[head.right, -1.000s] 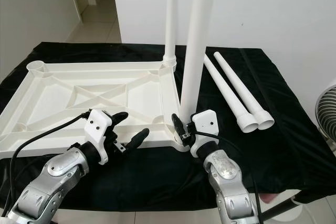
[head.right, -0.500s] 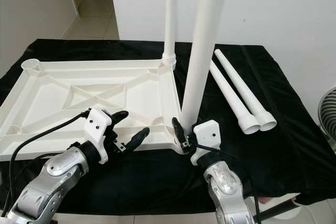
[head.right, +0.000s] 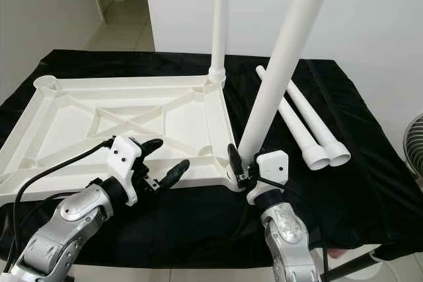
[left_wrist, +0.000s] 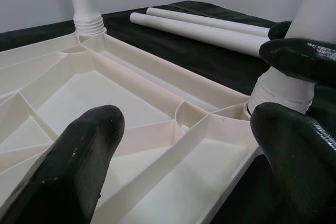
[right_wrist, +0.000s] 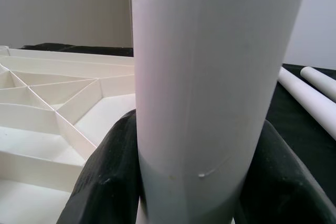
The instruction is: Building children table
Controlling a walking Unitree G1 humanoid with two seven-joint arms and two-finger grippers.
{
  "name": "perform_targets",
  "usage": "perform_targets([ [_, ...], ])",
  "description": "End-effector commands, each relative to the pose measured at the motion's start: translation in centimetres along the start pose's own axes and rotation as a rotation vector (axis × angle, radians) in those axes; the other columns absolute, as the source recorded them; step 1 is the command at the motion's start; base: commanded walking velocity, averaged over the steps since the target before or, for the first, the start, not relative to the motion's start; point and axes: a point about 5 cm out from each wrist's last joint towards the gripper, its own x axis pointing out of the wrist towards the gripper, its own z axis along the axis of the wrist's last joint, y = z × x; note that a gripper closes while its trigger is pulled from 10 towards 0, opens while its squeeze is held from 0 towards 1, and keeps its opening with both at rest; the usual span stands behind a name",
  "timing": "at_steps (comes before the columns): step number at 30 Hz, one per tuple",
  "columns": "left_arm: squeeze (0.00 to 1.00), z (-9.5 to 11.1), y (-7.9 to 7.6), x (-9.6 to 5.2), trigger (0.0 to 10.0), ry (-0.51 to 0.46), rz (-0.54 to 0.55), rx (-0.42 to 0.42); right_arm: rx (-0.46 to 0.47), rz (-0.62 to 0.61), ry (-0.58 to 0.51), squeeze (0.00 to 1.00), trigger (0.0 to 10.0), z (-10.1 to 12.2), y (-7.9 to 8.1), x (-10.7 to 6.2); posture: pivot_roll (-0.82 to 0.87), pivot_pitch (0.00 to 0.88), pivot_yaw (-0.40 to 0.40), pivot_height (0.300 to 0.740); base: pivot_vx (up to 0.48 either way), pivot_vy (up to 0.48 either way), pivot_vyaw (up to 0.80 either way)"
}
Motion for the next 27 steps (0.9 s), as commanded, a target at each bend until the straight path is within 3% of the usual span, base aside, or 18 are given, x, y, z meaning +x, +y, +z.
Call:
perform_targets([
  [1, 0.0, -0.2, -0.2, 0.0, 10.0, 0.013, -0.045, -0.004, -0.005, -0.044, 0.107, 0.0, 10.0, -1.9, -0.7, -0.8, -0.02, 0.075, 0.039, 0.74, 0.0, 0.0, 0.0],
  [11, 0.0, -0.2, -0.2, 0.0, 10.0, 0.012, -0.052, 0.0, 0.073, -0.055, 0.201, 0.0, 10.0, -2.8, -0.9, -0.5, -0.02, 0.064, 0.039, 0.74, 0.0, 0.0, 0.0],
  [27, 0.0, -0.2, -0.1, -0.1, 10.0, 0.015, -0.049, -0.002, 0.041, -0.087, 0.208, 0.0, 10.0, -2.8, -1.2, -0.2, -0.02, 0.058, 0.037, 0.74, 0.0, 0.0, 0.0],
])
